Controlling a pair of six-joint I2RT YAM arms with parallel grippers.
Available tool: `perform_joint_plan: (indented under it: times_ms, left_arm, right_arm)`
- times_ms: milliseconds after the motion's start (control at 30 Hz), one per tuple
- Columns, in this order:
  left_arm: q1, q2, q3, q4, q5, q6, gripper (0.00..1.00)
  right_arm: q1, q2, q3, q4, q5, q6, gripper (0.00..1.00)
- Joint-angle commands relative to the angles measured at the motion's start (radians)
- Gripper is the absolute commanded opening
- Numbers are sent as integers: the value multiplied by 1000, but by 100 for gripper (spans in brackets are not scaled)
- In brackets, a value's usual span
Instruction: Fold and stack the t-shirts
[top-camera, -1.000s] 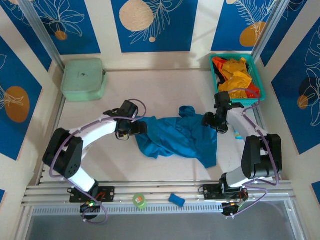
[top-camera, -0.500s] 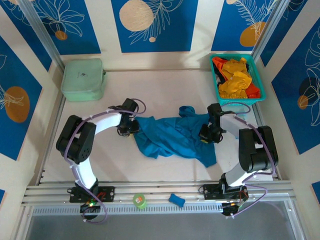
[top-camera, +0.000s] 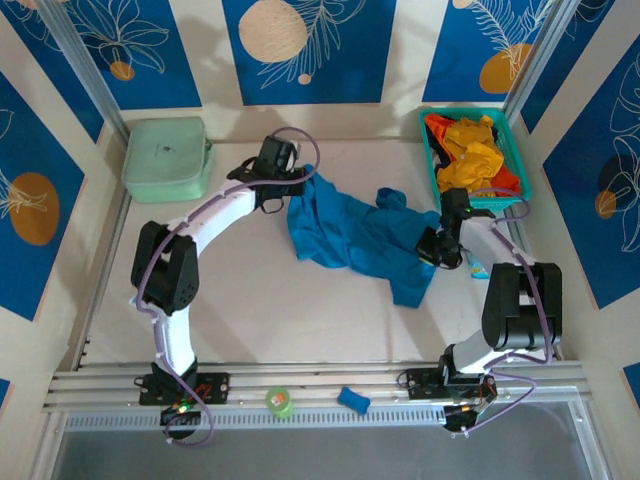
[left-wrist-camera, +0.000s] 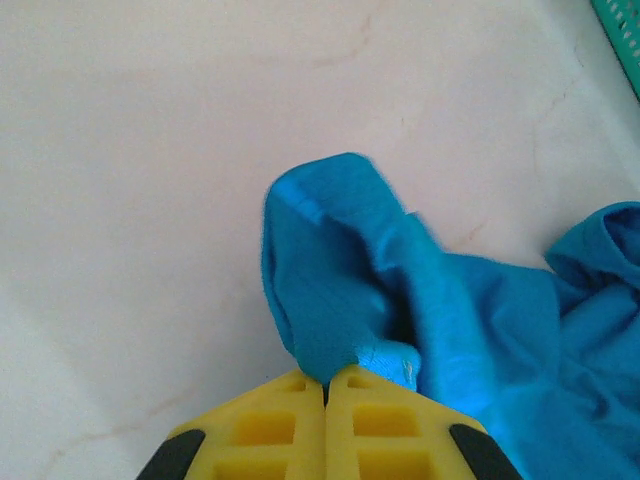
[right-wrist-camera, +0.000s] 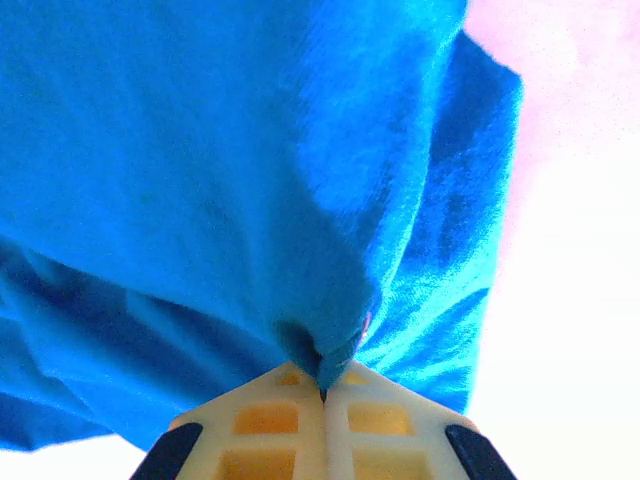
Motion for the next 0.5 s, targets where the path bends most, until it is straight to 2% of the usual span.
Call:
perform_joint_plan:
  times_ms: [0, 267, 367, 467]
  left_arm:
    - [1, -36, 50, -25, -120, 113, 0]
    - [0, -173, 76, 33, -228, 290, 0]
    - [-2, -251, -4, 66, -275, 327, 0]
    - [-2, -332, -123, 143, -341, 365, 0]
  right_arm:
    - [-23, -29, 11, -65, 22, -25, 0]
    - [-16, 4, -24, -59, 6, -29, 0]
    - [7, 6, -31, -66, -42, -41, 0]
    - [31, -20, -41, -73, -148, -62, 0]
